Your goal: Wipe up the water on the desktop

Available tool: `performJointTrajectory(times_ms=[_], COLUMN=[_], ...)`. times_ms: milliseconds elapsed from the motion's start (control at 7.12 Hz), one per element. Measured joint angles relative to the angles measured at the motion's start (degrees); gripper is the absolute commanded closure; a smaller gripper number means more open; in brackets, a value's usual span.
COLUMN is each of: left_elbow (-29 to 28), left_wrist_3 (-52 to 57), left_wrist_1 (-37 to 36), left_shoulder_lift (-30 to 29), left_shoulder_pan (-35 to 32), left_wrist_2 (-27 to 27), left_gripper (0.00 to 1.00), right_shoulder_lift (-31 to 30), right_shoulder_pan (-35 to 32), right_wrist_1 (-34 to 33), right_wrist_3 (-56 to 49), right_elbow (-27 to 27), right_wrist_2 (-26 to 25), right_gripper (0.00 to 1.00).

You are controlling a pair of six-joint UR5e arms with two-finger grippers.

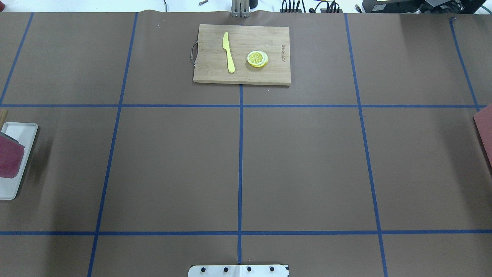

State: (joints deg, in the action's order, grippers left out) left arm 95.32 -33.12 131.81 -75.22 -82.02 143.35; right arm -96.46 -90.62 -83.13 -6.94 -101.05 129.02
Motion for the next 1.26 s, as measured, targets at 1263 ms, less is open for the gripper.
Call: performJointTrajectory(times_ms=[1263], left_elbow=[-4.7], left_wrist_3=[-2.2], left_wrist_1=[8.0], left_shoulder_lift=[-0.9], left_shoulder_pan=[2.9], left_wrist_2=[0.4], left_gripper=[0.33], right_shoulder_lift=[-0.7], right_shoulder_pan=[0.0], right_wrist_1=[2.5], right_wrist_3=[0.1], right_elbow=[1.3], right_wrist_2=[-0.2], right_gripper=[0.00])
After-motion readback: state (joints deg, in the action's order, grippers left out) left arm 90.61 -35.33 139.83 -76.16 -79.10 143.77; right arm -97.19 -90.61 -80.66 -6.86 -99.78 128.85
